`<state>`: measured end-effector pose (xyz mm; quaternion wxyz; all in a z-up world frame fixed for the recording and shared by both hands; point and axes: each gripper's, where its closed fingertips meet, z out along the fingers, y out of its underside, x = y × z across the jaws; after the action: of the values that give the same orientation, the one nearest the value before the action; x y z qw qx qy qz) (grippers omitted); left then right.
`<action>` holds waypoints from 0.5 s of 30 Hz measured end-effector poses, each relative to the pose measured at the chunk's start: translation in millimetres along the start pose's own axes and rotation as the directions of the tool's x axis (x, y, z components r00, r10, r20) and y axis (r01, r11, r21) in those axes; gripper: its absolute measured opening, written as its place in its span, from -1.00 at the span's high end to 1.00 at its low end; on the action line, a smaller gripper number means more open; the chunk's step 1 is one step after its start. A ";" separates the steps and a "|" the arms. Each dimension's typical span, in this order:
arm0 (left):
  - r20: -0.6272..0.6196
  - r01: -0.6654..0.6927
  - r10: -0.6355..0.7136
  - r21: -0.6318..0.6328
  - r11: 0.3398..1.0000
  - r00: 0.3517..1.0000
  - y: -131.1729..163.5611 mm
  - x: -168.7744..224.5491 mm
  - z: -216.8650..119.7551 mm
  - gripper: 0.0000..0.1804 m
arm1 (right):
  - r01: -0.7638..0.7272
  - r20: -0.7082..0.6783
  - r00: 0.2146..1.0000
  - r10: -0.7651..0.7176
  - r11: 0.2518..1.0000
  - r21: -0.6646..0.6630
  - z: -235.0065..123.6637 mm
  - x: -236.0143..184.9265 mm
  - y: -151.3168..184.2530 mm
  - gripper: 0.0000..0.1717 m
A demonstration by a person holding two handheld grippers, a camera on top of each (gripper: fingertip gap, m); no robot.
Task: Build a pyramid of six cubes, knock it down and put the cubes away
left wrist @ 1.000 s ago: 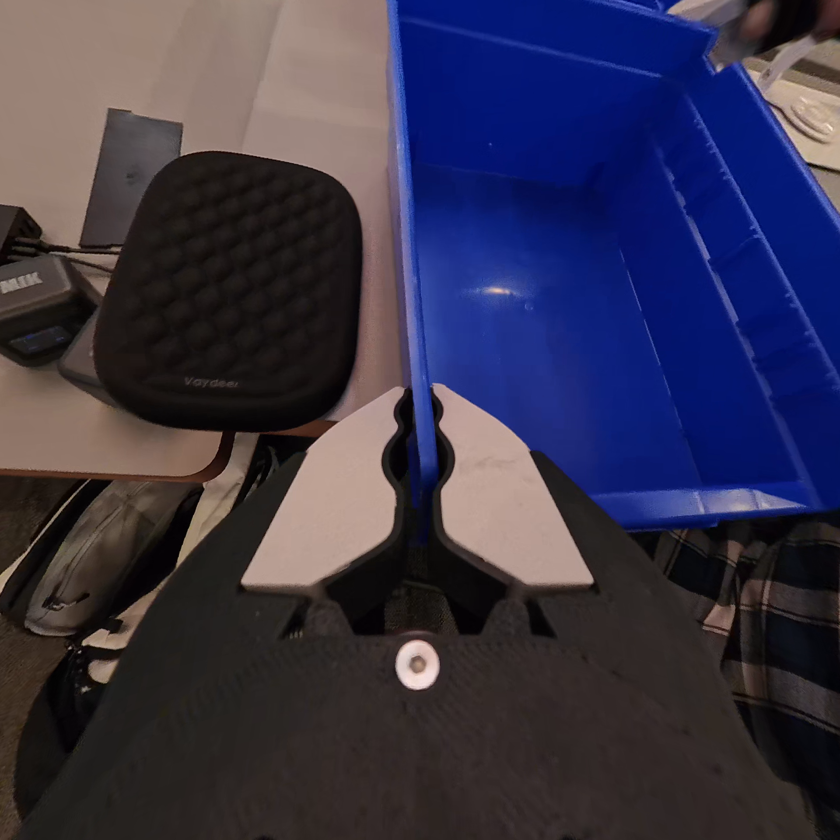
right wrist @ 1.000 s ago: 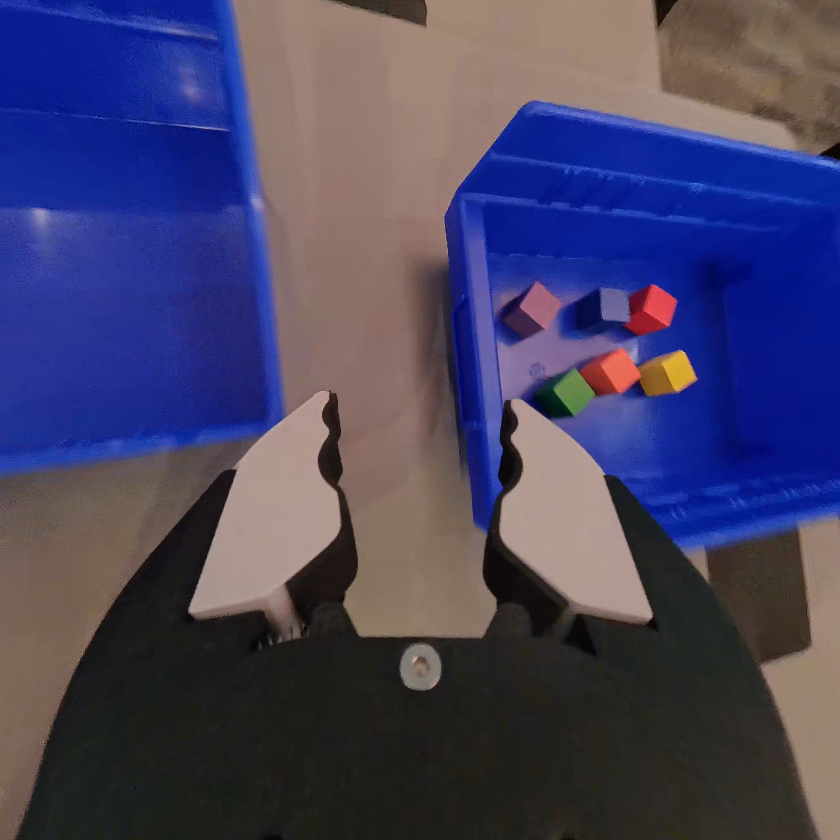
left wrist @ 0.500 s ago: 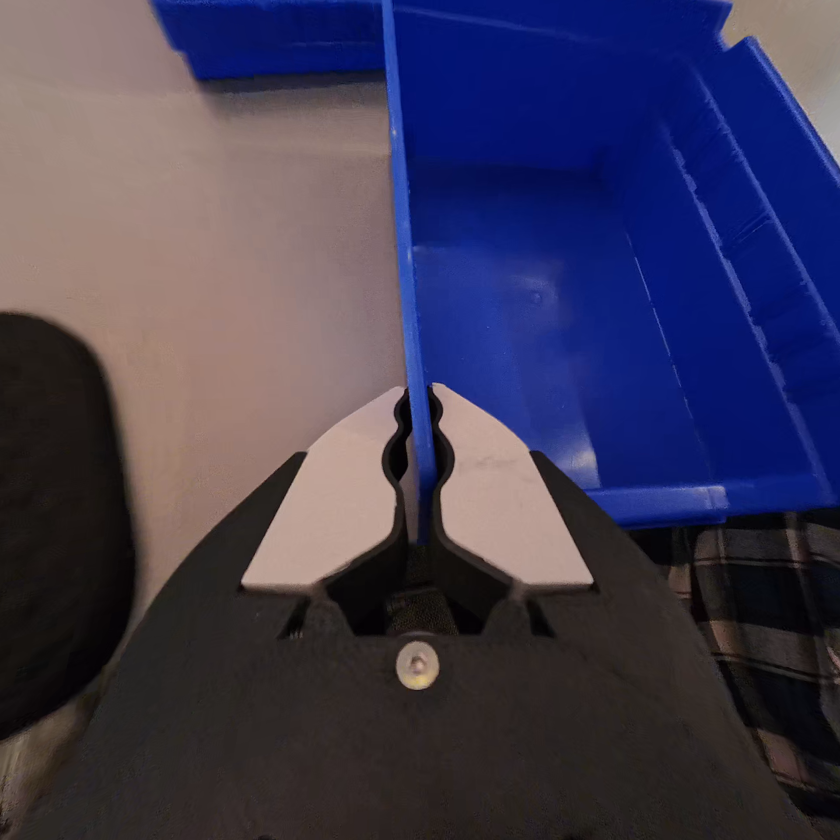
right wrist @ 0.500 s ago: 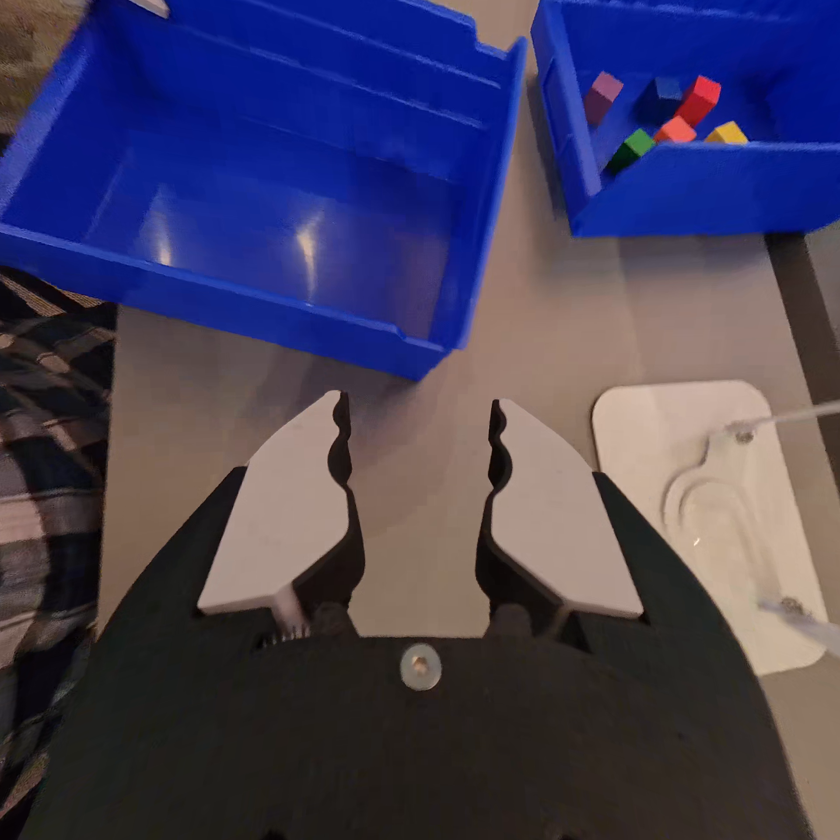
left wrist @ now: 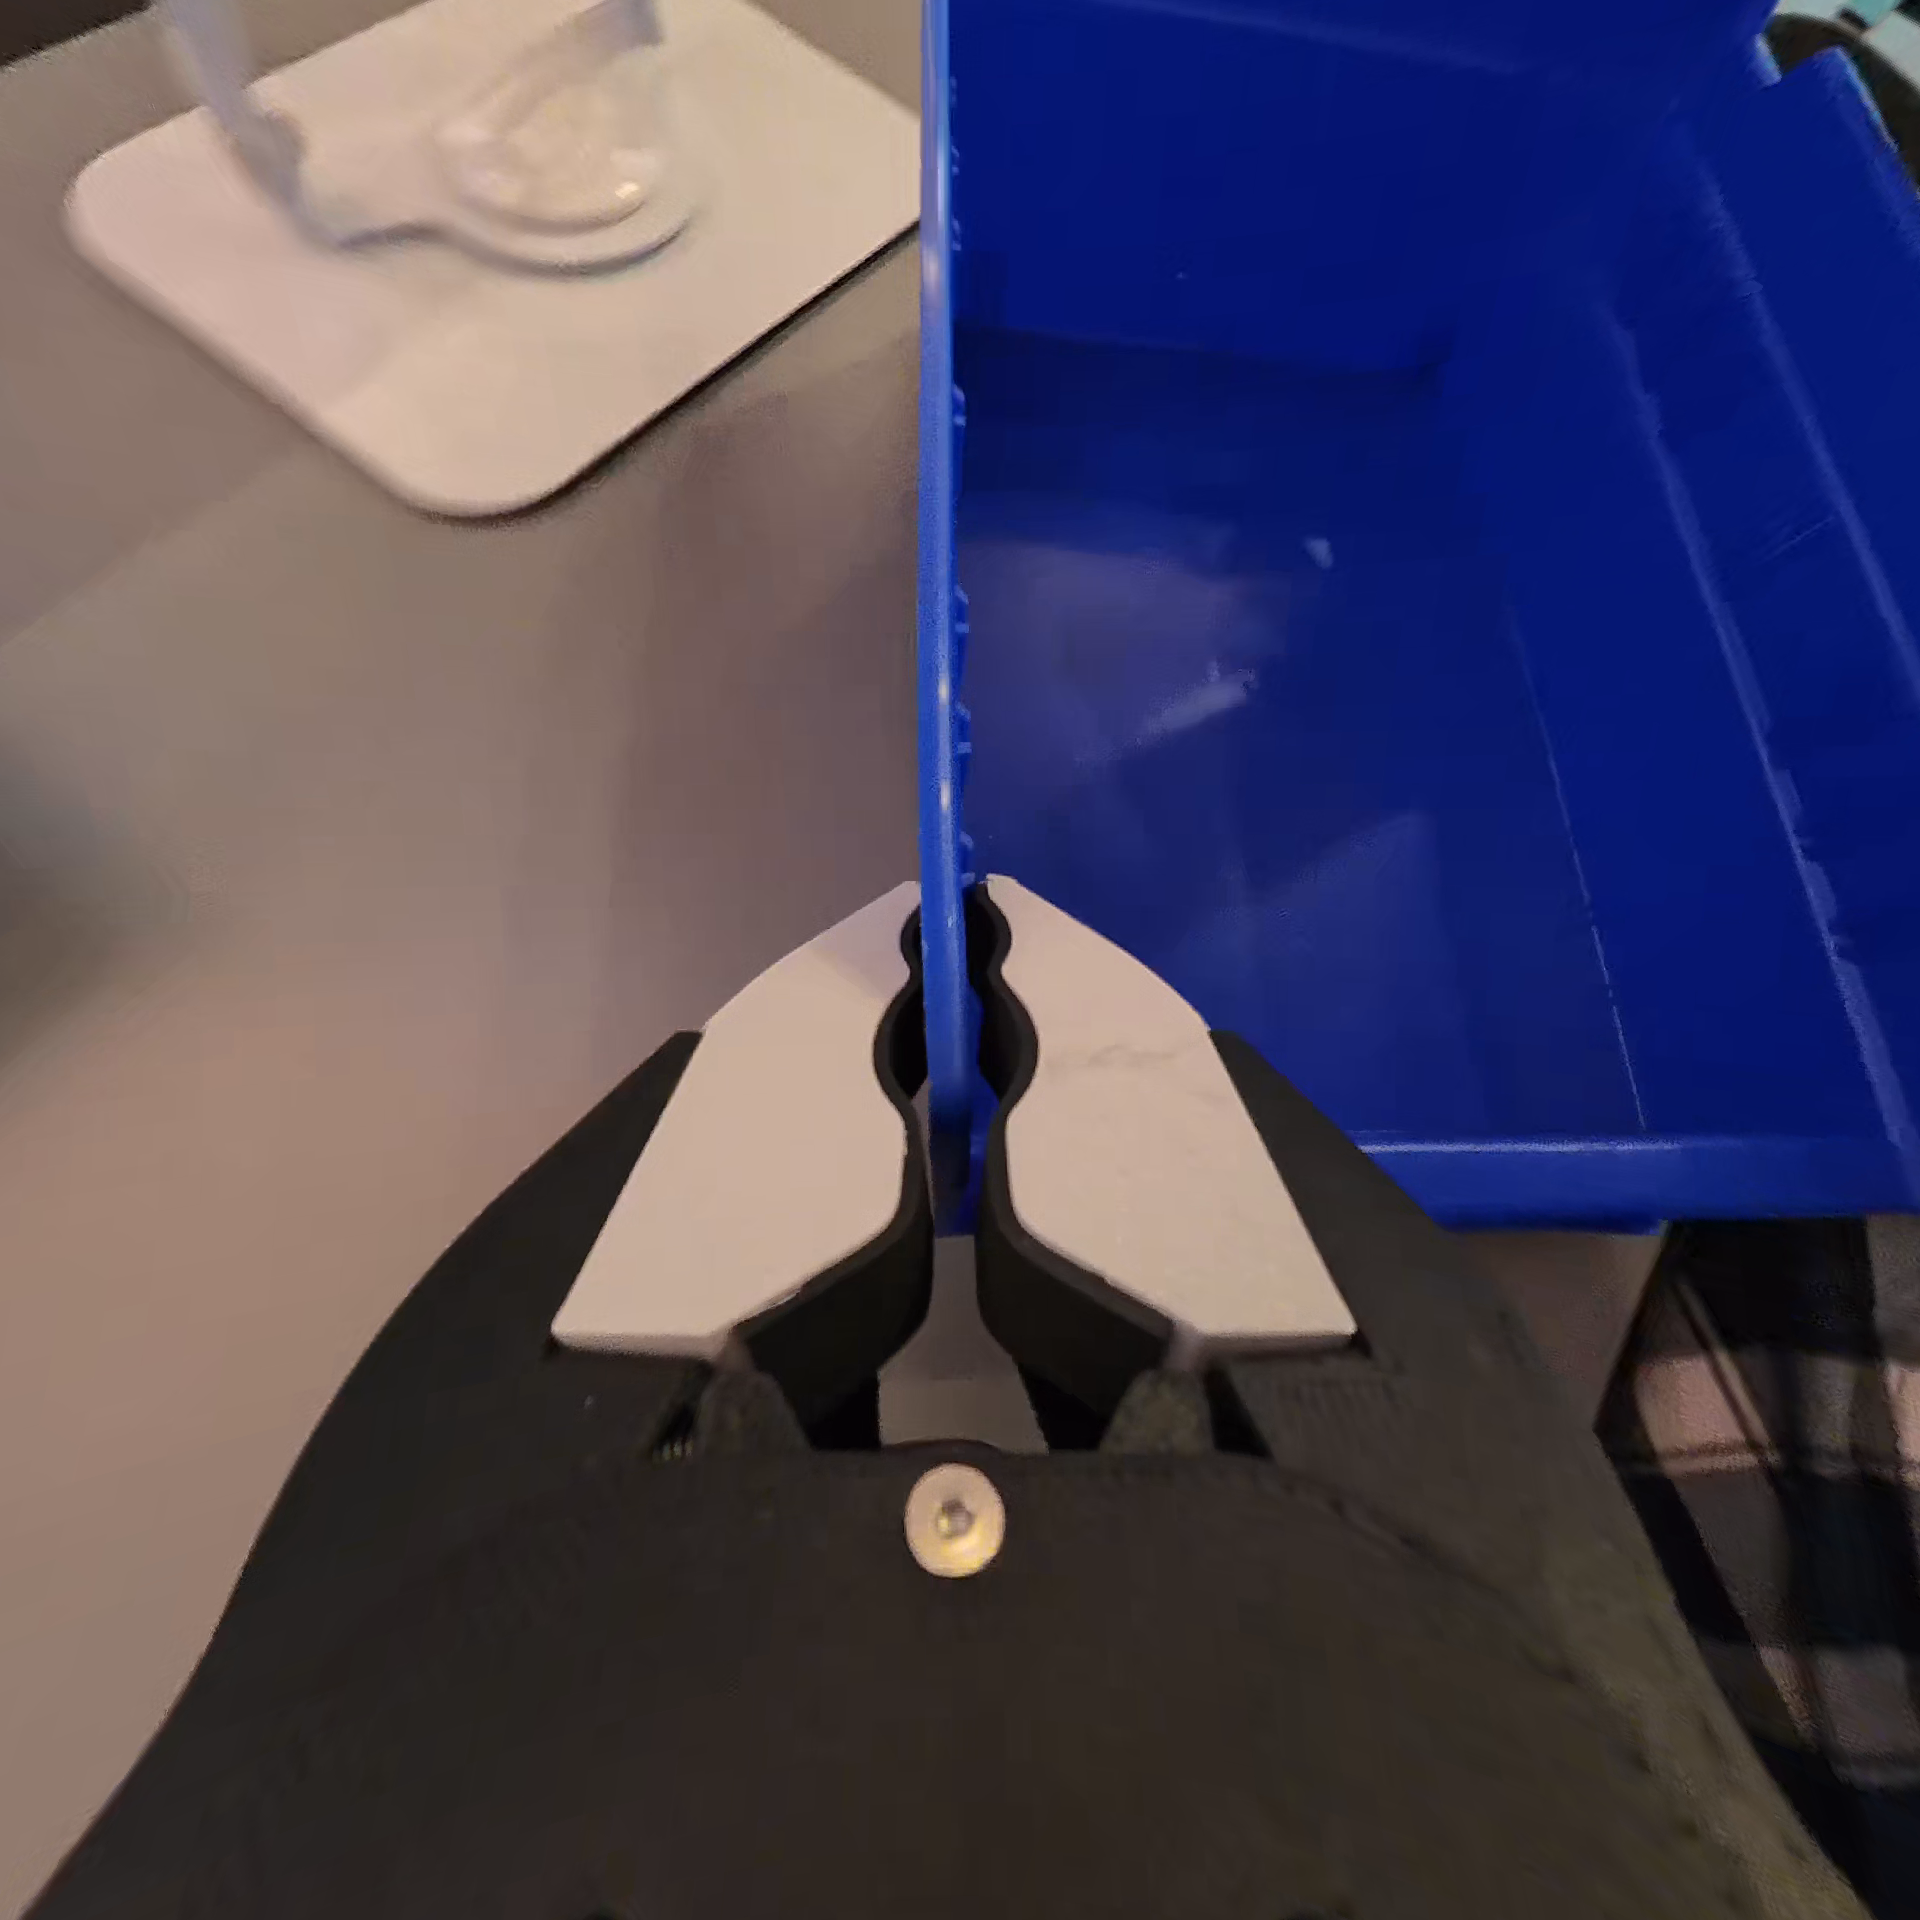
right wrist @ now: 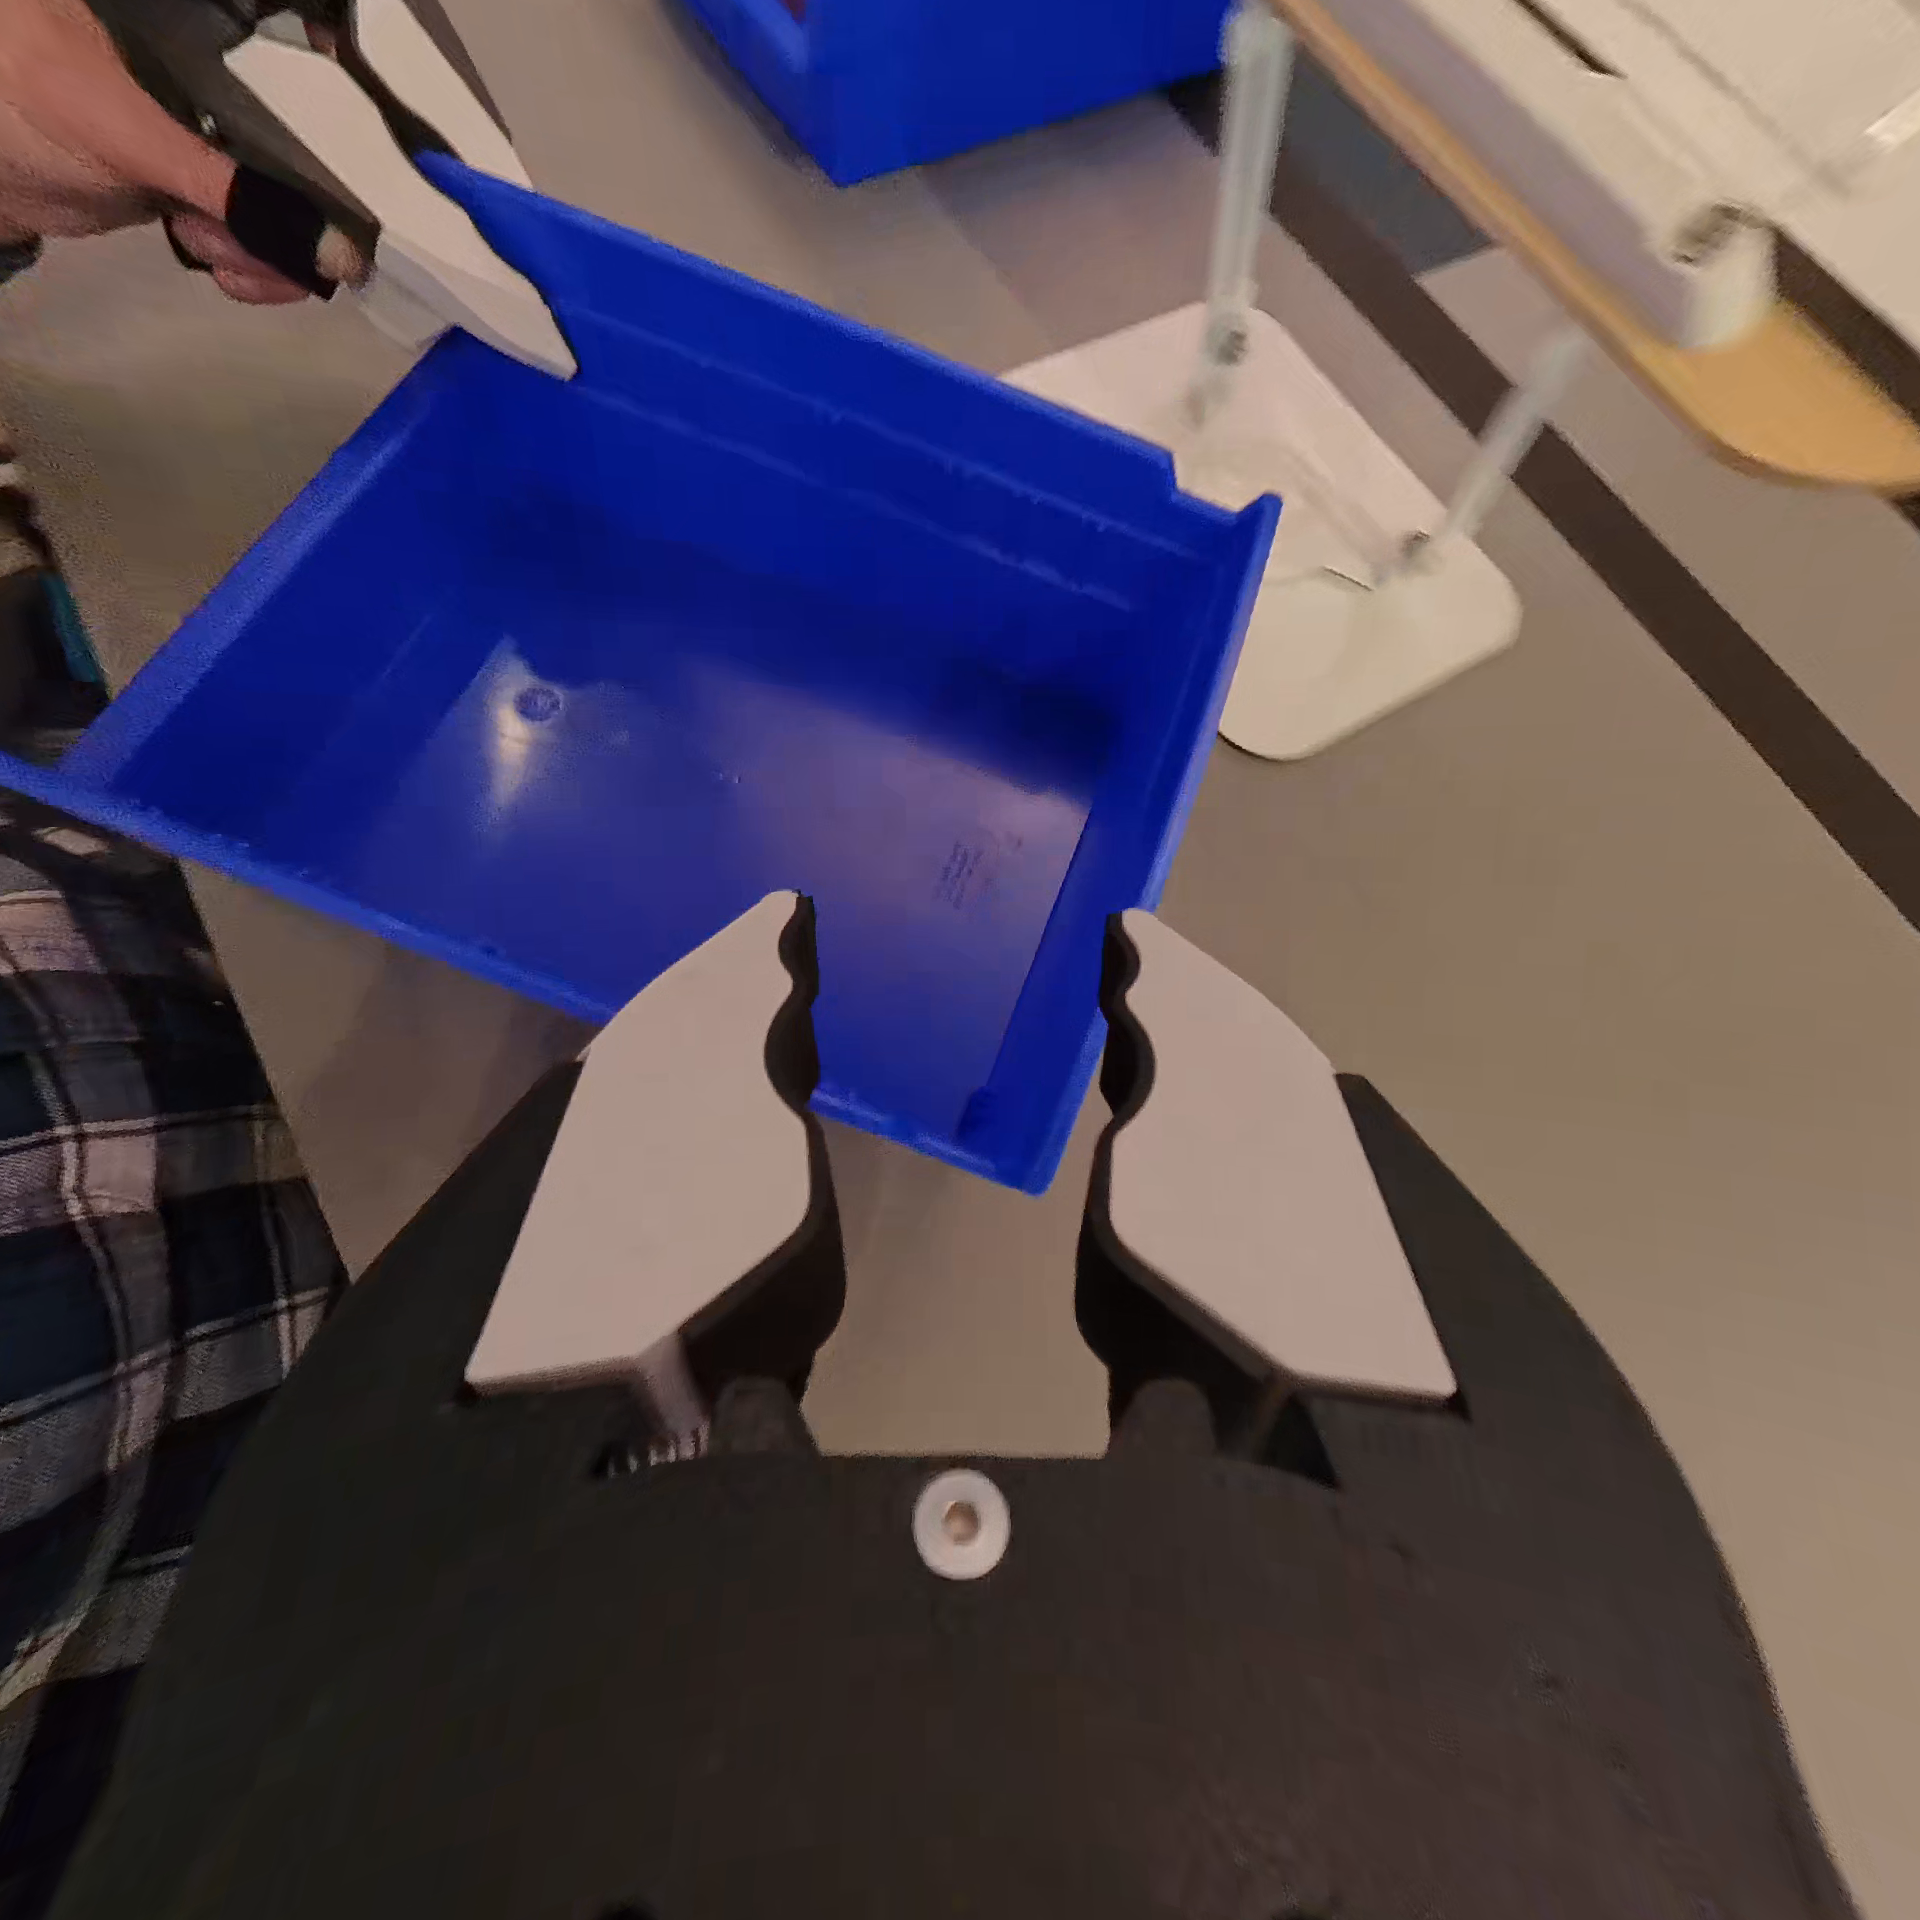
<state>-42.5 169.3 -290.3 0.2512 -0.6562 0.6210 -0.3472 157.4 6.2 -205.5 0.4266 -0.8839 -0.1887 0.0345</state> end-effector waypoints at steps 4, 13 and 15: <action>-0.026 -0.059 0.058 -0.023 0.998 0.998 -44.5 14.3 56.4 0.95 | -0.078 -0.124 0.989 0.083 0.996 0.045 -42.6 27.3 20.3 0.35; 0.045 -0.074 0.074 -0.018 0.997 0.996 -126.0 19.4 154.7 0.94 | -0.135 -0.360 0.919 0.160 0.986 0.094 -62.3 34.2 54.7 -0.12; 0.056 -0.057 0.057 -0.004 0.998 0.997 -139.4 23.0 171.1 0.94 | -0.185 -0.379 0.900 0.215 0.976 0.115 -50.3 34.1 62.2 -0.32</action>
<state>177.8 143.4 -289.2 0.2776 -0.6480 0.6325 -0.3209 219.1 -53.8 -218.0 0.4829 -0.8709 -0.0069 -0.0910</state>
